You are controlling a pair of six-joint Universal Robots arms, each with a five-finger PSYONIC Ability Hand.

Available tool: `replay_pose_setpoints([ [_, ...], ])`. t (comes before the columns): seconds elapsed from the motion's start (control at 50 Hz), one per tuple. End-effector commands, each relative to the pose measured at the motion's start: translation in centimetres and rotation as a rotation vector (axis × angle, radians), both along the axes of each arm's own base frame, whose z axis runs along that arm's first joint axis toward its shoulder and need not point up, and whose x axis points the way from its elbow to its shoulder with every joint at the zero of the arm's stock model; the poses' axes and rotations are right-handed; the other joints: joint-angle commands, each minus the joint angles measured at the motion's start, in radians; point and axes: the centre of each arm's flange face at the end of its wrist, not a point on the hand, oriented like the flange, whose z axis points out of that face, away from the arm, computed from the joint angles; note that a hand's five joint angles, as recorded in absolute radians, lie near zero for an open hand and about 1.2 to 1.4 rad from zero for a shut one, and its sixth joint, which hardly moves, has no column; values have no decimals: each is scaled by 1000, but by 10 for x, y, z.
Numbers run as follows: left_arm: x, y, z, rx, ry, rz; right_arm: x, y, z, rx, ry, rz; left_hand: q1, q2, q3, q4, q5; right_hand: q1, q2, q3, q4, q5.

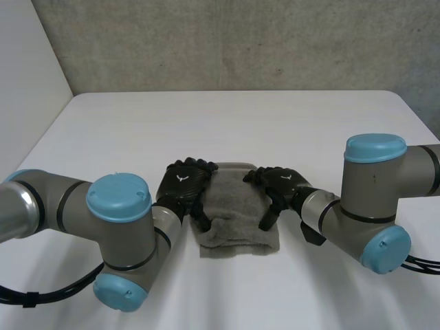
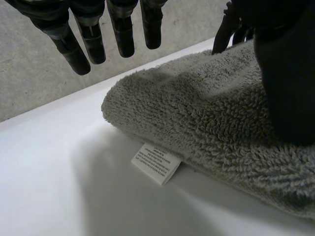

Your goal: Fold the towel.

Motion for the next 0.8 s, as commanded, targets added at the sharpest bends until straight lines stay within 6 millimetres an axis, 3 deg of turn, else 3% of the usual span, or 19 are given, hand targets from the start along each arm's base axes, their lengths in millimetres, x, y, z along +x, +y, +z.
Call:
replay_pose_setpoints([
  [0.02, 2, 5, 17, -22, -10, -4, -2, 1, 27, -73, 0, 1, -72, -69, -55, -90, -206, -56, -82, -68, -80, -20],
  [0.04, 2, 5, 17, -22, -10, -4, -2, 1, 27, -73, 0, 1, -72, -69, -55, -90, -206, -56, -82, -68, -80, -20],
  [0.08, 4, 7, 43, -59, 20, 0, -8, 3, 66, -167, -34, -13, -75, -72, -58, -93, -209, -56, -82, -68, -80, -20],
  [0.14, 6, 7, 57, -79, 35, 5, -11, 6, 84, -209, -53, -22, -75, -72, -58, -93, -209, -56, -82, -68, -80, -20],
  [0.18, 14, 8, 81, -105, 55, 35, -23, 7, 119, -295, -82, -87, -66, -63, -50, -84, -200, -56, -82, -68, -80, -20],
  [0.2, 14, 8, 81, -105, 55, 35, -23, 7, 119, -295, -82, -88, -66, -63, -50, -84, -200, -56, -82, -68, -80, -20],
  [0.24, 31, 6, 106, -128, 60, 111, -46, 1, 143, -364, -69, -220, -78, -74, -61, -96, -212, -56, -82, -68, -80, -20],
  [0.26, 31, 6, 106, -128, 60, 111, -47, 1, 143, -365, -69, -221, -78, -75, -61, -96, -212, -56, -82, -68, -80, -20],
  [0.3, 57, 1, 124, -135, 58, 214, -63, 3, 153, -400, -45, -321, -84, -80, -67, -102, -218, -56, -82, -68, -80, -20],
  [0.4, 87, 0, 140, -159, 67, 294, -74, 12, 159, -430, -7, -379, -87, -83, -70, -105, -221, -56, -82, -68, -80, -20],
  [0.46, 94, 4, 144, -167, 71, 303, -82, 16, 155, -443, 30, -398, -87, -83, -70, -105, -221, -56, -82, -68, -80, -20],
  [0.56, 97, 12, 147, -172, 77, 299, -94, 20, 151, -439, 64, -416, -87, -83, -70, -105, -221, -56, -82, -68, -80, -20],
  [0.8, 96, 17, 155, -193, 93, 289, -94, 21, 151, -439, 61, -417, -87, -83, -70, -105, -221, -56, -82, -68, -80, -20],
])
